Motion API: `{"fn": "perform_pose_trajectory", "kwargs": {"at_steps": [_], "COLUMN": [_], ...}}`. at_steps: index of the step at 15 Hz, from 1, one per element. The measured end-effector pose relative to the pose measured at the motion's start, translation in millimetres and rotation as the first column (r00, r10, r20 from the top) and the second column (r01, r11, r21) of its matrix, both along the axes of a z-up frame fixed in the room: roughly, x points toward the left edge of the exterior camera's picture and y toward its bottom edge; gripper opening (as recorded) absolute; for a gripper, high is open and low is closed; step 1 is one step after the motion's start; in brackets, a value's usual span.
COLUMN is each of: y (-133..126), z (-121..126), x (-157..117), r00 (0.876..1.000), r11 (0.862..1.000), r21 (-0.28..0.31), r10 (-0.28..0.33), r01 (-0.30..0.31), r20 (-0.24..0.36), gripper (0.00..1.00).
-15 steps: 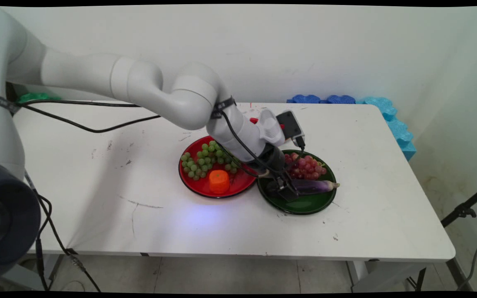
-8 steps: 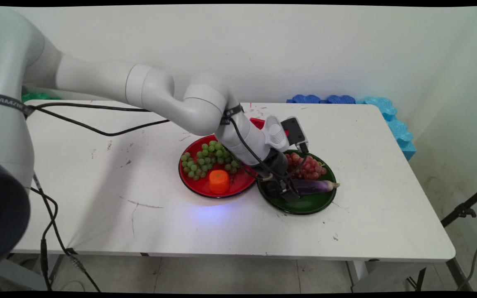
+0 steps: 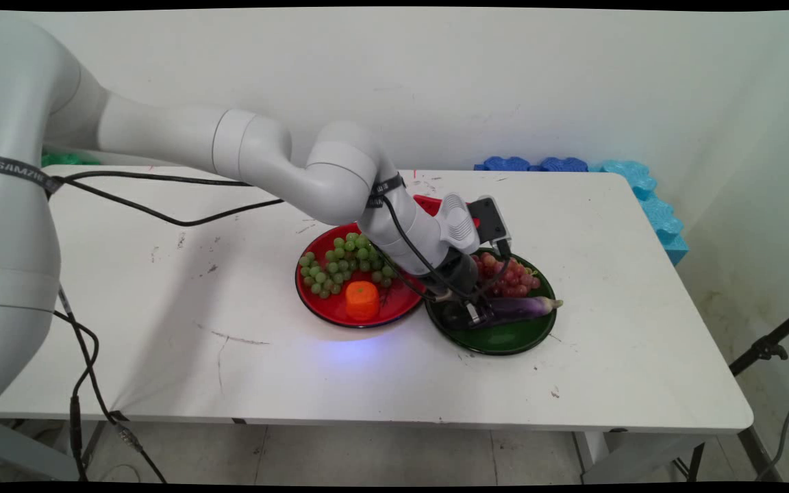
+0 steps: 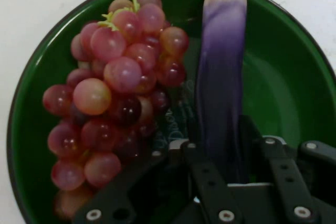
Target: Place the picked object on the table
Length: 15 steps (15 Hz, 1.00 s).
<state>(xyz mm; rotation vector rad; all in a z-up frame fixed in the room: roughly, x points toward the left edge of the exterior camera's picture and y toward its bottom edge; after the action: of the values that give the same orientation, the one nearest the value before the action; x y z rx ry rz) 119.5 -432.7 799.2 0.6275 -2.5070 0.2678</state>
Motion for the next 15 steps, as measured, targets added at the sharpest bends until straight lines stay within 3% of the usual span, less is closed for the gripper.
{"fn": "perform_pose_trajectory", "kwargs": {"at_steps": [6,15], "y": [7,40], "z": [30,112], "x": [5,52], "r00": [1.000,0.998], "r11": [1.000,0.999], "r21": [-0.012,-0.035], "r10": [-0.006,-0.015], "r01": [0.006,0.013], "r20": [-0.024,-0.056], "gripper": [0.00,0.00]}}
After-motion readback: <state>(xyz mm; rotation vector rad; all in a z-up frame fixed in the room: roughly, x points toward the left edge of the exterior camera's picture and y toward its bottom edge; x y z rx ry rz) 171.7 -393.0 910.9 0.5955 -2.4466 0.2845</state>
